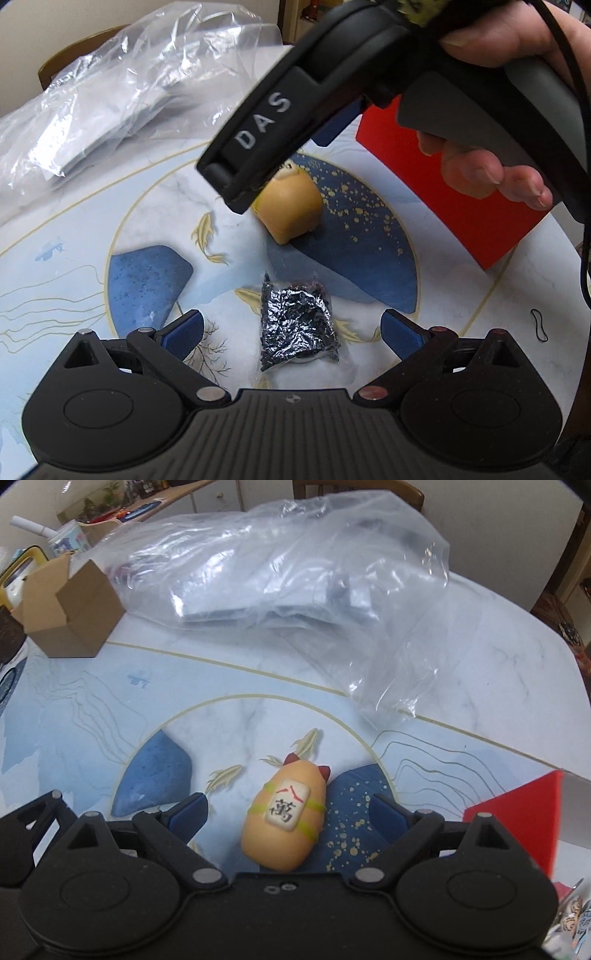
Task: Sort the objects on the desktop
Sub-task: 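Grasp the black foil packet with the left tool while the right tool grasps the yellow figurine, then lift and carry the foil packet with the left tool while the right tool carries the figurine to the shoebox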
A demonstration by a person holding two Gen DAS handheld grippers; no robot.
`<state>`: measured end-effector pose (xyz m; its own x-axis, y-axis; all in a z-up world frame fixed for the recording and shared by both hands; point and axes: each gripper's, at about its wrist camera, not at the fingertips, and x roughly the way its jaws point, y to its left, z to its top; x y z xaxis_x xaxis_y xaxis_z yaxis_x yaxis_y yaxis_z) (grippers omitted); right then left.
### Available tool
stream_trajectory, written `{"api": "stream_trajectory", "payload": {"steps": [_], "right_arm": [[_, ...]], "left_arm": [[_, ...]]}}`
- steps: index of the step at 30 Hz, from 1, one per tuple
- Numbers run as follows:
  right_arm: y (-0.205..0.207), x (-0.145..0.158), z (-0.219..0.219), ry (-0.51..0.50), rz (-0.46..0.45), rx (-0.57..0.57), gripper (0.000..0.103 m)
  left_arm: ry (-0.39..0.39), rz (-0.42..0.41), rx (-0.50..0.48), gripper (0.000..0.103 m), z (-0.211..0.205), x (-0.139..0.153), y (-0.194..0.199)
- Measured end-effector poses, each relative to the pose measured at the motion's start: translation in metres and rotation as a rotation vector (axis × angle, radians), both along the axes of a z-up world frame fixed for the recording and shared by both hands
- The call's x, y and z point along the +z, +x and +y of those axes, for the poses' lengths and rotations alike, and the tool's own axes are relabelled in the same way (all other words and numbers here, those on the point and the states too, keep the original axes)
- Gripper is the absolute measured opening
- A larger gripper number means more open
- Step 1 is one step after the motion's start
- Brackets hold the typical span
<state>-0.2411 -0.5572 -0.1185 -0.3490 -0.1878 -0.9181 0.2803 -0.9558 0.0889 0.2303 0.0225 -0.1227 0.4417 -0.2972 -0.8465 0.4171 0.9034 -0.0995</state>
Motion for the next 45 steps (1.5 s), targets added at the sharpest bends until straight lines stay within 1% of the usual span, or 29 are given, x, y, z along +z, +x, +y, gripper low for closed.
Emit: {"api": "stream_trajectory", "payload": {"steps": [6,9,13,16,19,21,22,24,25,27,28,29,30,31,32,34,36,45], "right_arm": [[-0.004,-0.013,-0.002,-0.002,-0.030,-0.011,0.094],[-0.004,-0.019,-0.003,-0.005,-0.043,-0.014,0.093],[-0.005,-0.024,-0.002,-0.004,-0.058,-0.016,0.089],[-0.006,-0.025,-0.002,-0.007,-0.063,-0.018,0.084],[-0.006,-0.026,-0.002,-0.006,-0.071,-0.014,0.078],[-0.006,-0.026,-0.002,-0.004,-0.076,-0.015,0.076],[-0.005,-0.026,-0.002,-0.003,-0.078,-0.015,0.073],[-0.006,-0.026,-0.001,-0.003,-0.079,-0.020,0.072],[-0.005,-0.026,-0.001,-0.005,-0.080,-0.021,0.070],[-0.005,-0.026,-0.001,-0.003,-0.079,-0.021,0.067],[-0.005,-0.026,-0.001,-0.001,-0.079,-0.020,0.064],[-0.005,-0.025,0.000,-0.002,-0.078,-0.021,0.060],[-0.005,-0.025,0.000,-0.009,-0.080,-0.024,0.058],[-0.005,-0.025,0.000,-0.018,-0.083,-0.024,0.053],[-0.004,-0.024,0.001,-0.026,-0.085,-0.023,0.050],[-0.002,-0.023,-0.001,-0.013,-0.079,-0.020,0.049],[0.000,-0.022,0.001,-0.021,-0.083,-0.022,0.048],[0.021,-0.010,0.001,-0.024,-0.074,-0.006,0.047]], "left_arm": [[0.041,-0.020,-0.009,0.102,-0.004,-0.006,0.001],[0.039,-0.025,-0.016,0.102,-0.005,-0.008,0.002],[0.034,-0.026,-0.020,0.102,-0.005,-0.009,0.003],[0.028,-0.027,-0.020,0.101,-0.006,-0.010,0.004],[0.024,-0.024,-0.013,0.087,-0.006,-0.011,0.005],[0.028,-0.031,-0.010,0.076,-0.005,-0.010,0.005],[0.029,-0.033,-0.010,0.073,-0.005,-0.009,0.005],[0.019,-0.033,-0.012,0.064,-0.005,-0.007,0.005],[0.020,-0.033,-0.012,0.062,-0.005,-0.007,0.005],[0.020,-0.035,-0.016,0.051,-0.006,-0.005,0.004],[0.025,-0.037,-0.017,0.048,-0.006,-0.005,0.004],[0.024,-0.037,-0.016,0.040,-0.006,-0.004,0.004],[0.018,-0.033,-0.013,0.039,-0.005,-0.004,0.004],[0.015,-0.030,-0.010,0.038,-0.005,-0.004,0.004],[0.012,-0.029,-0.007,0.036,-0.004,-0.003,0.004],[0.011,-0.027,0.001,0.035,-0.003,-0.003,0.003],[0.013,-0.026,0.008,0.033,-0.003,-0.002,0.002],[0.010,-0.024,0.033,0.033,0.000,0.002,-0.008]]}}
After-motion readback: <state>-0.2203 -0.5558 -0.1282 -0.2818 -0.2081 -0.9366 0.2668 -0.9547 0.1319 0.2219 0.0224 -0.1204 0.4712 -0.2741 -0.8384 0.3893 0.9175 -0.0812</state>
